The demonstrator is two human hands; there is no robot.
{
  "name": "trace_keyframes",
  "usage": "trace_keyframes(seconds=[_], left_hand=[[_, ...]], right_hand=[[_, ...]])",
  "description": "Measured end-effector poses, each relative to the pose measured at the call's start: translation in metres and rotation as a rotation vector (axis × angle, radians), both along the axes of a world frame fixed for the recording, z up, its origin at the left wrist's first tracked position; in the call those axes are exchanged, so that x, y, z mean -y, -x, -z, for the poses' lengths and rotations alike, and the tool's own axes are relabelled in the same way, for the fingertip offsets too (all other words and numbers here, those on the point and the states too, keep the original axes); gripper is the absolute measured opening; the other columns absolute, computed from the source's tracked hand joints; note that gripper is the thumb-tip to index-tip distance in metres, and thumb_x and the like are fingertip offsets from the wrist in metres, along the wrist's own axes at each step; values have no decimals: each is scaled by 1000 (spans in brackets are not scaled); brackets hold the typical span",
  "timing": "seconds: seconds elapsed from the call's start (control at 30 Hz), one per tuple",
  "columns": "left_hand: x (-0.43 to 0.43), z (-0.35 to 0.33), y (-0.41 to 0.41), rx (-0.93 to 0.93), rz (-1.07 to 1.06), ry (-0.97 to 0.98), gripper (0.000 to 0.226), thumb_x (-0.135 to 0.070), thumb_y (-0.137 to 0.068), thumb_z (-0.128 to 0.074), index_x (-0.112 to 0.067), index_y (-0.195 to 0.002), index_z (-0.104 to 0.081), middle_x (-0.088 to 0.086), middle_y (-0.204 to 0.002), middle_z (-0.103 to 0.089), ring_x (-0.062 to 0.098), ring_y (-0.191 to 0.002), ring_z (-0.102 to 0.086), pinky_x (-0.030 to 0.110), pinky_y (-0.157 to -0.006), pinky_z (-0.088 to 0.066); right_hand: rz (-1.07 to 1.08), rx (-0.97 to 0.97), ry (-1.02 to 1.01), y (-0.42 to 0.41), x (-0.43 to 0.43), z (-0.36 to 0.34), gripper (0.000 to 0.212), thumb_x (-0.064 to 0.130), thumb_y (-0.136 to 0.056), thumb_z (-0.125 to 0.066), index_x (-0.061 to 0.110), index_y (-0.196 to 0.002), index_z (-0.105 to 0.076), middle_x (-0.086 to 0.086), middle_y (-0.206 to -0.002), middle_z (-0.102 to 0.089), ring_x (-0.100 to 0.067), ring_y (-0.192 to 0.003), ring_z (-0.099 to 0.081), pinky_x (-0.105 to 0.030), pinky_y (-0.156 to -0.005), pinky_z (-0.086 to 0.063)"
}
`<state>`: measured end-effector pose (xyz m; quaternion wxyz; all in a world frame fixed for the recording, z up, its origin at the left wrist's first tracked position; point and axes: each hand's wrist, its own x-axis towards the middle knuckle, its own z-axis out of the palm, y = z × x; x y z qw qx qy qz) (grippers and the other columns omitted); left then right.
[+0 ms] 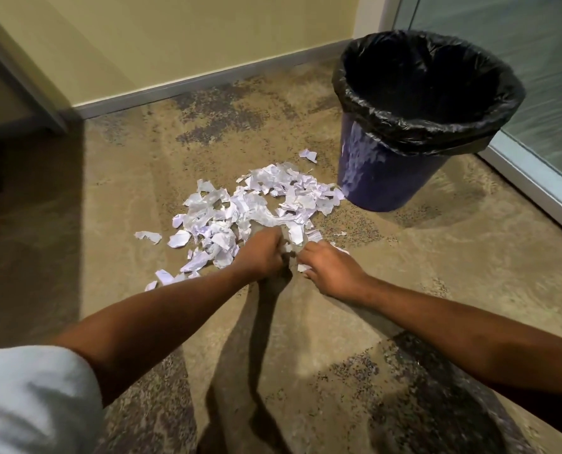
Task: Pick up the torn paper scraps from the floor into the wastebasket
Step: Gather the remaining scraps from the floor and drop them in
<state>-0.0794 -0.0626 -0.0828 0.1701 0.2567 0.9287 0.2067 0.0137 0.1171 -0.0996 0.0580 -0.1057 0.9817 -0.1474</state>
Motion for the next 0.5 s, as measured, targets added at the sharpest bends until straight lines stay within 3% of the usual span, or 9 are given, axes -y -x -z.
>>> trace_keyframes(seconds=[0.2,0.37,0.43,0.5], left_hand=[[-27,0,10,-26,-36,-75,30,-15,-95,-68,-15,-123,-55,7,-101,-65,27,-93,-62,38,-71,-47],[-51,11,13,-49,-59,53,49,-41,-95,-74,-16,-132,-55,8,-126,-61,27,-113,-60,35,-83,-48],[-53,12,15,-58,-52,75,43,-38,-96,-74,-17,-129,-55,9,-126,-62,27,-110,-60,38,-85,-53],[-54,14,17,-81,-64,60,20,-26,-97,-68,-18,-112,-57,10,-116,-64,24,-99,-59,39,-78,-53]], right_hand=[[24,-49,62,-5,-13,8,22,24,-94,-66,27,-116,-64,2,-113,-63,-23,-109,-57,-41,-84,-53],[168,-140,113,-7,-36,-1,27,28,-95,-67,31,-122,-65,6,-116,-64,-16,-107,-58,-35,-82,-53],[229,-125,111,-3,-46,-3,31,27,-96,-68,28,-126,-65,4,-122,-64,-18,-112,-57,-37,-87,-53],[270,-71,116,2,-55,-2,33,28,-95,-70,27,-128,-65,2,-124,-64,-21,-114,-59,-39,-91,-53]])
